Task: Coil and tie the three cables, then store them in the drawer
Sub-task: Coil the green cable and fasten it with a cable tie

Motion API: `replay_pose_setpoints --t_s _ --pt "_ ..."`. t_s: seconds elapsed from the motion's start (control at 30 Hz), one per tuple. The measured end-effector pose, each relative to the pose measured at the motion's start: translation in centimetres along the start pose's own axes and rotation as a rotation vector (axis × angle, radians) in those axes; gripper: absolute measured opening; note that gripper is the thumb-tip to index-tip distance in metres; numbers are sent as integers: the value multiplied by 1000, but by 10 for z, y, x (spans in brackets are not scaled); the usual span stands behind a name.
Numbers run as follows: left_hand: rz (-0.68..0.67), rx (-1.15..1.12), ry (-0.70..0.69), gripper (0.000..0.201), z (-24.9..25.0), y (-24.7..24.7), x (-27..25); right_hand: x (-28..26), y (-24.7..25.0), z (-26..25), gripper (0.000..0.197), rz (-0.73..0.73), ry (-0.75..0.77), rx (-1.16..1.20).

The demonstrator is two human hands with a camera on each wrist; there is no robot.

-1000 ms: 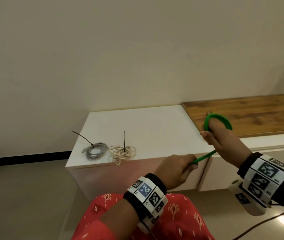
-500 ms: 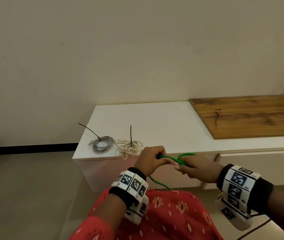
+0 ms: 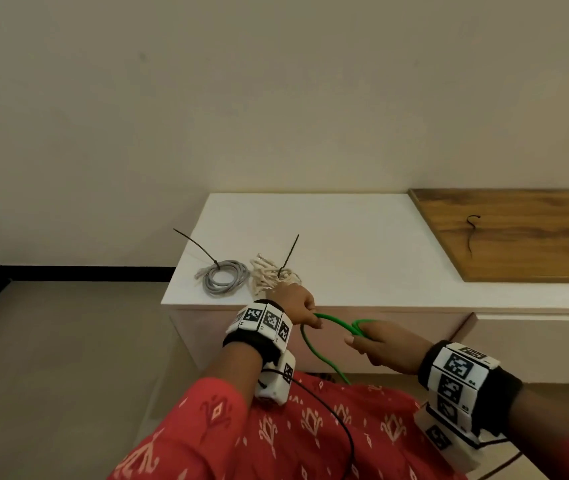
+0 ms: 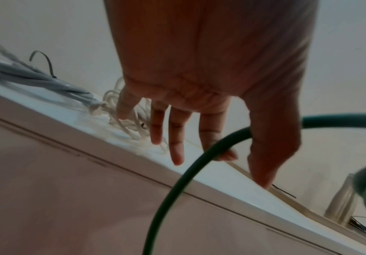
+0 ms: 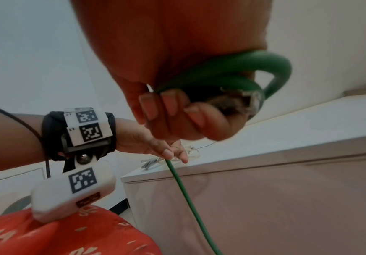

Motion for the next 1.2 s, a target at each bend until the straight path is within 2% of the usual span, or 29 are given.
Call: replay_pose_setpoints --t_s 0.1,0.17,0.27,0.33,0.47,0.57,0.67,0.8,0.87,0.93,1.07,1.2 --pt "58 -38 -72 22 10 4 2 1 3 4 35 -58 -17 186" --pt "100 -198 -168 17 21 9 -2 -2 10 5 37 -111 -33 389" --pt "241 -467 -277 28 37 22 -12 -15 27 1 37 -167 -26 672" --pt "342 -633 -309 28 43 29 -17 -28 38 -4 36 -268 6 859" --pt "526 -750 -319 26 59 43 -27 -55 69 -18 36 -515 147 1292" --pt "635 -634 -351 25 70 44 -37 -69 98 -25 27 -587 336 1482" --pt "642 -418 -372 20 81 37 -41 -76 120 -24 29 -471 435 1641" --pt "552 -161 -334 14 99 22 -43 -82 138 -19 31 -236 551 1862" --pt "510 -51 -322 17 113 15 -45 -85 142 -19 31 -122 585 1876" --pt "473 26 -324 19 127 10 -46 -85 143 -19 33 4 598 1795" --pt "467 154 -351 22 147 9 -44 -82 141 -11 35 255 539 1456" --pt "571 359 -440 18 152 19 -48 -75 136 -8 31 384 524 1147"
Point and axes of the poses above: each hand's wrist, its own x-axis towards the middle knuckle, its own y-axis out of the back of the hand, z = x × y, the point moved 6 cm from there along x, towards the middle knuckle, and after that the axes turned 13 degrees about -y, right-handed, at the moved point
